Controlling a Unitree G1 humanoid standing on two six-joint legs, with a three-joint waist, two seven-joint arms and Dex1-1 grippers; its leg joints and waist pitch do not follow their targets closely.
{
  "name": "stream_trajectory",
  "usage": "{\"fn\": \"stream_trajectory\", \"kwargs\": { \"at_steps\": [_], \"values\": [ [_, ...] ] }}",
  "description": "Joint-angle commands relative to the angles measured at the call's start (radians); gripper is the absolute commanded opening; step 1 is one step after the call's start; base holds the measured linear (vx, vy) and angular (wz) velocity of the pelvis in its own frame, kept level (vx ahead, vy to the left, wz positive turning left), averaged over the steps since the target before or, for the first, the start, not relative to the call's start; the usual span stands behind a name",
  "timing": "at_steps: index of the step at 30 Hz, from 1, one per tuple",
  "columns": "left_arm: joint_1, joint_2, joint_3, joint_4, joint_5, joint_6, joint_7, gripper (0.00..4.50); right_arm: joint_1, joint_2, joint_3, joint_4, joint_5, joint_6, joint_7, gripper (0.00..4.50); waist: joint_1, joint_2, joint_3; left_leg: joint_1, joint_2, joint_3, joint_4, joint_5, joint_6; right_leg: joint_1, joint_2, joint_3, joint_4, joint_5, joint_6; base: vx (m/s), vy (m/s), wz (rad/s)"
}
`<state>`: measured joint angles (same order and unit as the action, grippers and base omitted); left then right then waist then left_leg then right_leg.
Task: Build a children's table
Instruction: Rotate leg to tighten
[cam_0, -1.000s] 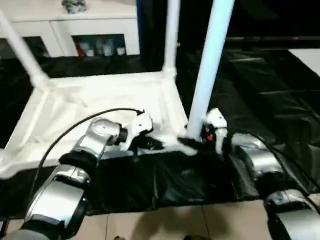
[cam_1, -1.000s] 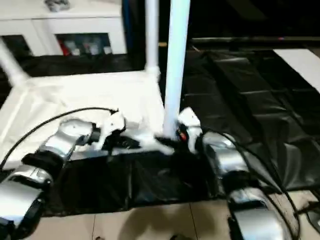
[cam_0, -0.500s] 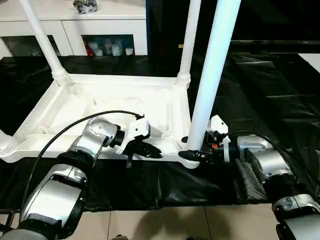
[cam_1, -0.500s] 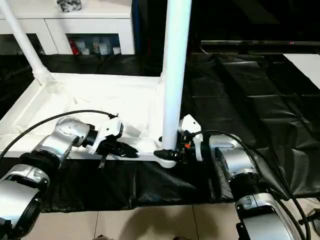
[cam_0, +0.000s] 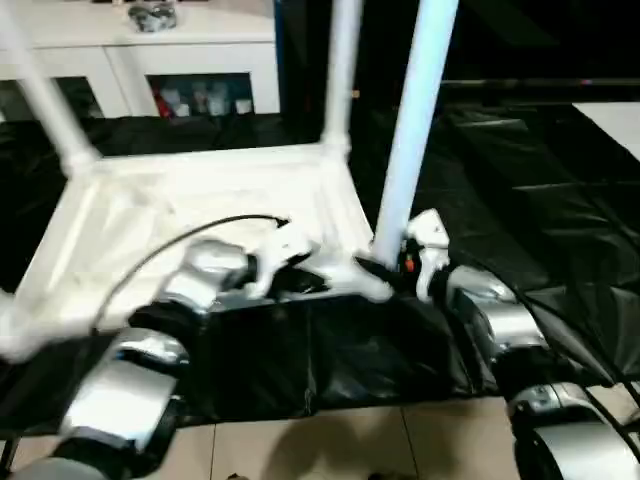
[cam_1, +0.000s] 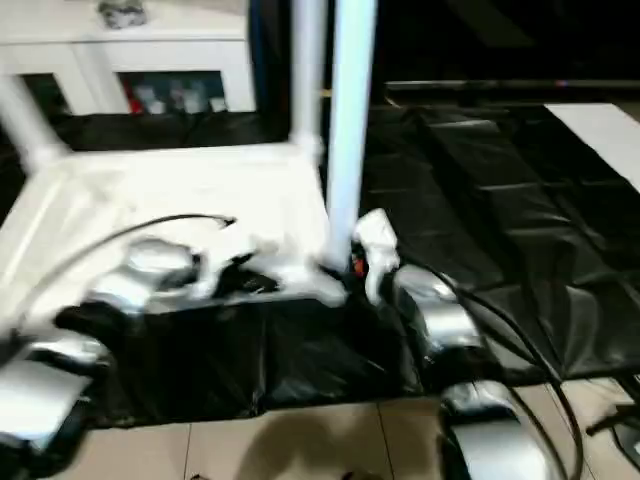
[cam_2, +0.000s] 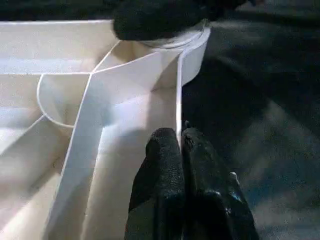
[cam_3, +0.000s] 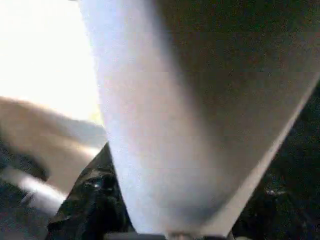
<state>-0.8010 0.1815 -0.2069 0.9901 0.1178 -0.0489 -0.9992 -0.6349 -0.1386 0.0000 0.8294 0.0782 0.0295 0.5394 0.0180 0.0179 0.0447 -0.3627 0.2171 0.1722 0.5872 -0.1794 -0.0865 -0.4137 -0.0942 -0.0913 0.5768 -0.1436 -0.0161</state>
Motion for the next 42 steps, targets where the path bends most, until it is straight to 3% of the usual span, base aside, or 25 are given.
{"fn": "stream_trajectory", "kwargs": {
  "at_steps": [1, 8, 9, 10, 13, 17, 23, 25, 28, 30, 31, 35, 36, 42],
  "values": [
    [-0.001, -0.080, -0.011, -0.062, 0.001, 0.019, 0.061, 0.00, -0.003, 0.079, 0.016, 0.078, -0.007, 0.024, -0.105, 2.07, -0.004, -0.006, -0.061, 0.007, 0.004, 0.005, -0.073, -0.287, 0.029, 0.048, -0.042, 0.036, -0.078, -0.409, -0.179, 0.000, 0.000, 0.00],
    [0.021, -0.126, -0.037, -0.096, 0.018, 0.032, 0.101, 0.00, -0.036, 0.130, 0.013, 0.126, -0.041, -0.046, -0.217, 2.07, -0.014, -0.005, -0.064, 0.000, 0.002, 0.007, -0.071, -0.277, 0.057, 0.053, -0.040, 0.034, -0.075, -0.356, -0.192, 0.000, 0.000, 0.00],
    [0.022, -0.118, -0.037, -0.099, 0.017, 0.031, 0.099, 0.00, -0.036, 0.127, 0.011, 0.124, -0.037, -0.064, -0.207, 2.70, -0.015, -0.005, -0.063, 0.000, 0.003, 0.007, -0.071, -0.283, 0.060, 0.053, -0.041, 0.034, -0.076, -0.361, -0.192, 0.000, 0.000, 0.00],
    [0.021, -0.109, -0.038, -0.099, 0.016, 0.027, 0.092, 0.00, -0.034, 0.123, 0.005, 0.118, -0.026, -0.072, -0.187, 2.70, -0.015, -0.005, -0.063, 0.000, 0.003, 0.007, -0.072, -0.285, 0.061, 0.053, -0.040, 0.034, -0.076, -0.361, -0.193, 0.000, 0.000, 0.00],
    [0.023, -0.077, -0.037, -0.096, 0.012, 0.005, 0.063, 0.00, -0.030, 0.095, -0.002, 0.104, -0.012, -0.096, -0.104, 2.89, -0.015, -0.004, -0.065, -0.001, 0.003, 0.006, -0.071, -0.285, 0.067, 0.055, -0.040, 0.034, -0.073, -0.341, -0.199, 0.000, 0.000, 0.00],
    [0.031, -0.022, -0.038, -0.101, 0.007, -0.039, -0.022, 0.00, -0.017, 0.033, 0.017, 0.085, -0.006, -0.125, 0.053, 3.05, -0.013, -0.006, -0.070, -0.006, 0.003, 0.008, -0.066, -0.235, 0.091, 0.062, -0.040, 0.035, -0.062, -0.247, -0.230, 0.000, 0.000, 0.00],
    [0.033, 0.028, -0.039, -0.099, -0.017, -0.075, -0.158, 0.00, 0.021, -0.038, 0.070, 0.020, 0.034, -0.082, 0.336, 3.05, 0.000, -0.005, -0.069, -0.006, 0.009, 0.013, -0.063, -0.204, 0.127, 0.067, -0.036, 0.033, -0.055, -0.196, -0.258, 0.000, 0.000, 0.00],
    [0.032, 0.032, -0.040, -0.097, -0.018, -0.079, -0.170, 0.00, 0.026, -0.046, 0.079, 0.012, 0.037, -0.073, 0.370, 3.05, 0.003, -0.003, -0.067, -0.002, 0.013, 0.013, -0.065, -0.218, 0.117, 0.062, -0.038, 0.033, -0.055, -0.215, -0.261, 0.000, 0.000, 0.00],
    [0.022, 0.048, -0.040, -0.082, -0.028, -0.092, -0.223, 0.00, 0.055, -0.079, 0.117, -0.039, 0.051, -0.042, 0.518, 3.05, 0.014, -0.004, -0.062, 0.002, 0.014, 0.013, -0.068, -0.264, 0.095, 0.060, -0.039, 0.034, -0.064, -0.295, -0.238, 0.000, 0.000, 0.00],
    [0.015, 0.055, -0.039, -0.072, -0.033, -0.096, -0.251, 0.00, 0.072, -0.097, 0.143, -0.070, 0.058, -0.026, 0.598, 3.05, 0.018, -0.005, -0.064, 0.004, 0.013, 0.012, -0.069, -0.265, 0.087, 0.060, -0.039, 0.035, -0.065, -0.303, -0.232, 0.000, 0.000, 0.00],
    [0.009, 0.061, -0.040, -0.064, -0.035, -0.101, -0.268, 0.00, 0.085, -0.108, 0.163, -0.091, 0.061, -0.023, 0.654, 3.05, 0.020, 0.000, -0.064, 0.003, 0.013, 0.012, -0.069, -0.266, 0.086, 0.059, -0.040, 0.035, -0.064, -0.303, -0.232, 0.000, 0.000, 0.00],
    [0.003, 0.068, -0.044, -0.054, -0.037, -0.103, -0.300, 0.00, 0.102, -0.122, 0.192, -0.121, 0.071, 0.008, 0.734, 3.05, 0.026, -0.003, -0.063, 0.004, 0.014, 0.011, -0.071, -0.272, 0.079, 0.058, -0.041, 0.035, -0.065, -0.315, -0.229, 0.000, 0.000, 0.00],
    [0.003, 0.069, -0.045, -0.053, -0.037, -0.103, -0.304, 0.00, 0.103, -0.123, 0.195, -0.124, 0.073, 0.014, 0.743, 2.82, 0.028, -0.004, -0.063, 0.005, 0.013, 0.011, -0.071, -0.272, 0.078, 0.059, -0.040, 0.035, -0.067, -0.323, -0.224, 0.000, 0.000, 0.00],
    [0.000, 0.077, -0.055, -0.048, -0.036, -0.104, -0.357, 0.00, 0.120, -0.132, 0.219, -0.163, 0.093, 0.086, 0.823, 2.35, 0.036, -0.003, -0.061, 0.006, 0.014, 0.010, -0.073, -0.276, 0.070, 0.058, -0.043, 0.036, -0.071, -0.362, -0.209, 0.000, 0.000, 0.00]
  ]
}}
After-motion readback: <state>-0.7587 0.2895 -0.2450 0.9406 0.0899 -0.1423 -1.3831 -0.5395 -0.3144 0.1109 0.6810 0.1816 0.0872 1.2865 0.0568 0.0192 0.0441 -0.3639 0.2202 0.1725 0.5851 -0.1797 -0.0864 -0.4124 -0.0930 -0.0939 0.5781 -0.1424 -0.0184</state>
